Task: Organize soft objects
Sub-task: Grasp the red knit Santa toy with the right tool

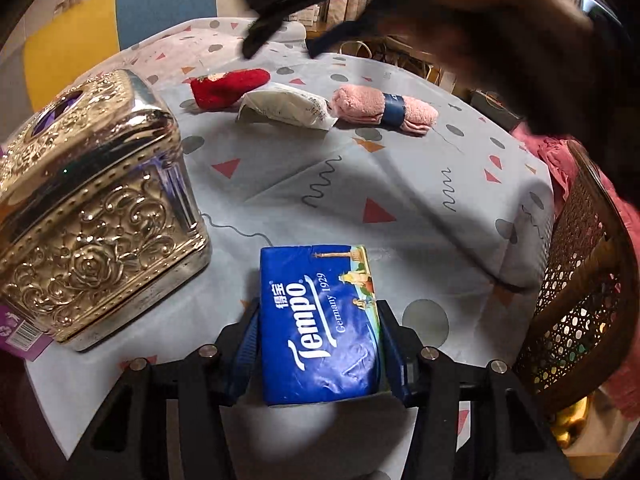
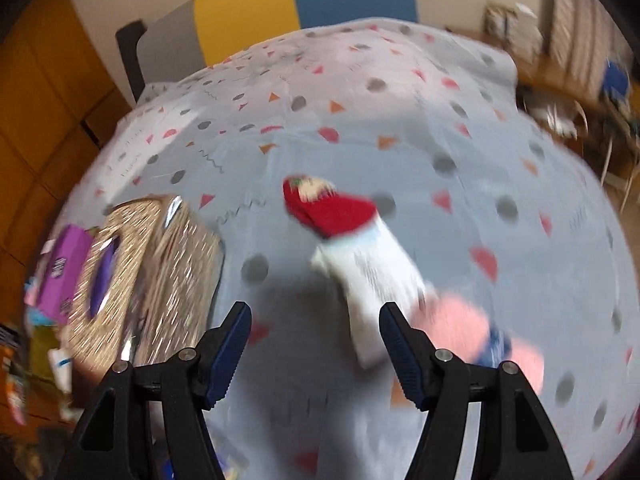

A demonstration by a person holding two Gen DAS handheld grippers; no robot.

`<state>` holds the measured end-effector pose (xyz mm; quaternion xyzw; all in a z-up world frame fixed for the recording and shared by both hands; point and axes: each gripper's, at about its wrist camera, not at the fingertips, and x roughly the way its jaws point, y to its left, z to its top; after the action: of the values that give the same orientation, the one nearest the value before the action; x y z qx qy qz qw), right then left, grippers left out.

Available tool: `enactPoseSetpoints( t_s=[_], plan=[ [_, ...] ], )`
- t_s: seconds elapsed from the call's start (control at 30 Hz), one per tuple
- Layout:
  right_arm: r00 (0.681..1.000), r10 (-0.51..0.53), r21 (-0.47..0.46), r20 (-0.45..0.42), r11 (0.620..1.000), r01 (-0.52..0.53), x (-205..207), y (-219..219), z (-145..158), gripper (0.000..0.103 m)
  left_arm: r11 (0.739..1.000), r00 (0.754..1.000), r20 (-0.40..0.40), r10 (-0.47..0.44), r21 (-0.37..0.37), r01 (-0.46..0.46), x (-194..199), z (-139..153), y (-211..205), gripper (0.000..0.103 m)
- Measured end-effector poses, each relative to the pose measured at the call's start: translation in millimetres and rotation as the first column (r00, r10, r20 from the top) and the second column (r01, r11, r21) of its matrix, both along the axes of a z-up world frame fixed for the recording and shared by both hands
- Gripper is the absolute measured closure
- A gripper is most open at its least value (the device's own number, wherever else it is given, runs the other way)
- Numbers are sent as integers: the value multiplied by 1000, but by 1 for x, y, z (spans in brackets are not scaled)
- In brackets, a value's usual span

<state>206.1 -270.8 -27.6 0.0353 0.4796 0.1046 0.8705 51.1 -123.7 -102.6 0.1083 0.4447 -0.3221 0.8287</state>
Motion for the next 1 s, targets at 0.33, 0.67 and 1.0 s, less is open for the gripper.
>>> enactPoseSetpoints(
  t_s=[0.33,0.67,1.0],
  plan=[
    [999,33,-206,-21,978,-36,103,44,-33,36,999,1000,10,-4,-44,4,-4,0,11,50],
    [998,52,-187,-21,981,-55,101,54,-39,86,999,1000,21,5,-43,-4,-4,2,11,50],
    [984,99,87,-150,992,-87,-15,10,-12,85,999,999,48,16,-28,-14,-6,-1,3,50]
  ],
)
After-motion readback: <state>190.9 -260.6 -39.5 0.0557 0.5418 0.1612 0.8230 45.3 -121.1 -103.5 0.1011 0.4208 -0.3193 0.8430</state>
